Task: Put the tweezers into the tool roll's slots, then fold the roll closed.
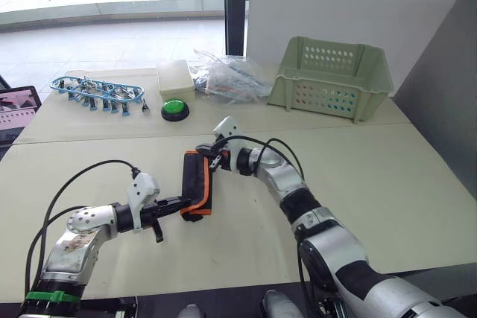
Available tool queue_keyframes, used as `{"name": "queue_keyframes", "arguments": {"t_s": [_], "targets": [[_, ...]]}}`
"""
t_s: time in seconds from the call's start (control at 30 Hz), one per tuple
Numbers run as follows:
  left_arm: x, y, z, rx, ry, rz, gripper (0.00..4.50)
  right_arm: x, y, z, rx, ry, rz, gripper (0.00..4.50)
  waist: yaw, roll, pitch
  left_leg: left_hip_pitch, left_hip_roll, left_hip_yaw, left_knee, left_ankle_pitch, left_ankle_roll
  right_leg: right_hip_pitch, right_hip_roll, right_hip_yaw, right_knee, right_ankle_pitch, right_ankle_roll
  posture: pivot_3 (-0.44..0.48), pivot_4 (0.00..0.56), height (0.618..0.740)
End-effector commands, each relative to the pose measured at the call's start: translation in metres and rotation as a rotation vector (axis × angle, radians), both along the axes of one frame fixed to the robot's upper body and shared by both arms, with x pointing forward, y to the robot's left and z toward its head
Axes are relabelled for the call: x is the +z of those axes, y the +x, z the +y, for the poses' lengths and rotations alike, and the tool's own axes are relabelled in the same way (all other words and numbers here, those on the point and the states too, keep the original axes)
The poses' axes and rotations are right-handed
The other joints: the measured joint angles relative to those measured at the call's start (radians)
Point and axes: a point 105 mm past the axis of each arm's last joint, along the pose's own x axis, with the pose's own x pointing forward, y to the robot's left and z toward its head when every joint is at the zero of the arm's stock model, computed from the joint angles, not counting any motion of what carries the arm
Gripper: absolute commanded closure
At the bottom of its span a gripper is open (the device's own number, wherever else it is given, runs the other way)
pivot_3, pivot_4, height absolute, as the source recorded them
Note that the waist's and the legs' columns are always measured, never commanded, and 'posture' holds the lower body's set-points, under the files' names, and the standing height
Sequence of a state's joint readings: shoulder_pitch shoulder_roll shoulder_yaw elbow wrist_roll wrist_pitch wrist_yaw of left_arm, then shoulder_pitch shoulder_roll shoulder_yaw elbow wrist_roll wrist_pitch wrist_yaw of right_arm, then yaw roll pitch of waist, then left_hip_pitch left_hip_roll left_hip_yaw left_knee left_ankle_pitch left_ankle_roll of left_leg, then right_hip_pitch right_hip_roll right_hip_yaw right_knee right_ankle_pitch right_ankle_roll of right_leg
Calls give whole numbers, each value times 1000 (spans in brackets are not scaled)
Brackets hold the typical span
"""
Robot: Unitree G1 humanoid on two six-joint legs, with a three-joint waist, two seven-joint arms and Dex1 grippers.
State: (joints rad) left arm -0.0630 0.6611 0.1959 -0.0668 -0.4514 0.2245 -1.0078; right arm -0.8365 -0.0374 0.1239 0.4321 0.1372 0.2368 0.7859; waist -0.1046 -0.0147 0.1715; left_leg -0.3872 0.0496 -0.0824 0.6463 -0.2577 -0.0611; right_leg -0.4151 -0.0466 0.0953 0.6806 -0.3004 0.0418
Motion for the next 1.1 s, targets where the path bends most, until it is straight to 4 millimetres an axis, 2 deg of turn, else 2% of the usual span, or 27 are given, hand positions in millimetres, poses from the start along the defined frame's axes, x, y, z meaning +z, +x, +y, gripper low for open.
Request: {"name": "queue_keyframes", "arguments": {"t_s": [0.03, 0.07, 0.1, 0.13, 0.17, 0.2, 0.23, 0.3, 0.4, 0.5, 0.57, 0.6, 0.63, 0.8, 1.1], "targets": [[26, -10, 17, 71, -51, -82, 4486, 24, -23, -23, 5, 51, -36, 4500, 10, 0, 0, -3, 0, 0, 1, 0, 0, -3, 0, 0, 2, 0, 0, 0, 150, 713], [26, -12, 18, 78, -53, -78, 4486, 25, -26, -28, -2, 50, -31, 4500, 14, 0, 0, -5, -1, 1, 2, 0, 0, -6, -1, 0, 1, 0, 0, 0, 150, 713], [27, -17, 24, 99, -57, -74, 4486, 22, -30, -40, -25, 46, -27, 4500, 17, 0, 0, -6, -2, 1, 2, 0, -1, -8, -2, 0, 0, 0, 0, 0, 150, 713], [27, -24, 39, 148, -38, -66, 4486, 16, -36, -66, -71, 42, -34, 4500, 20, 0, 0, -6, -2, 1, 2, 0, -1, -8, -2, 0, 0, 0, 0, 0, 150, 713], [26, -33, 66, 230, -11, -57, 4499, 6, -45, -101, -140, 40, -25, 4241, 24, 0, 0, -6, -2, 1, 2, 0, -1, -8, -1, 0, -1, 0, 0, 0, 150, 713], [26, -42, 89, 304, 19, -54, 4241, -3, -56, -130, -190, 18, -7, 3933, 32, -1, 0, -6, -1, 1, 2, 0, -1, -8, -1, 0, -1, 0, 0, 0, 150, 713], [27, -49, 103, 348, 39, -53, 3970, -8, -65, -147, -217, 0, 6, 3675, 39, -1, 0, -6, -1, 1, 1, 0, -1, -6, -1, -1, -3, 0, 0, 0, 150, 713], [26, -57, 112, 368, 64, -39, 3412, -13, -75, -164, -249, -19, 30, 2986, 44, -1, 1, -7, -2, 1, 0, 0, 0, -6, -1, -1, -8, 0, 0, 0, 150, 713], [30, -71, 129, 414, 78, -21, 2413, -23, -88, -203, -348, -52, 74, 1962, 42, -1, 2, -5, -3, 4, 0, 0, 0, -5, -3, 0, -8, 0, 0, 0, 150, 713], [36, -80, 137, 454, 70, -28, 1431, -29, -100, -232, -421, -69, 102, 953, 36, -5, 4, 3, 0, 4, 0, 2, 1, 4, 0, 1, -9, 0, 0, 0, 150, 713], [33, -87, 143, 483, 79, -17, 736, -36, -108, -252, -466, -92, 126, 232, 36, -6, 4, 8, 0, 4, 0, 2, 1, 10, 1, 1, -10, -1, 1, 0, 150, 713], [31, -89, 145, 496, 86, -8, 448, -39, -110, -259, -483, -103, 137, 5, 36, -6, 4, 9, 0, 4, 0, 2, 1, 11, 1, 1, -10, -1, 1, 0, 150, 713], [29, -91, 147, 503, 91, -2, 70, -41, -112, -264, -494, -111, 142, 0, 37, -6, 4, 9, 0, 4, 0, 1, 1, 11, 1, 1, -11, -1, 1, 0, 150, 713], [21, -96, 156, 538, 107, 15, 27, -62, -110, -278, -561, -149, 189, 0, 36, -7, 4, 9, 0, 4, 0, 1, 1, 11, 1, 1, -13, 0, 0, 0, 150, 713], [15, -98, 162, 602, 96, 15, 27, -66, -111, -278, -575, -134, 178, 0, 38, -8, 4, 8, 0, 4, 0, 1, 1, 11, 1, 1, -14, 0, 0, 0, 150, 713]]}}
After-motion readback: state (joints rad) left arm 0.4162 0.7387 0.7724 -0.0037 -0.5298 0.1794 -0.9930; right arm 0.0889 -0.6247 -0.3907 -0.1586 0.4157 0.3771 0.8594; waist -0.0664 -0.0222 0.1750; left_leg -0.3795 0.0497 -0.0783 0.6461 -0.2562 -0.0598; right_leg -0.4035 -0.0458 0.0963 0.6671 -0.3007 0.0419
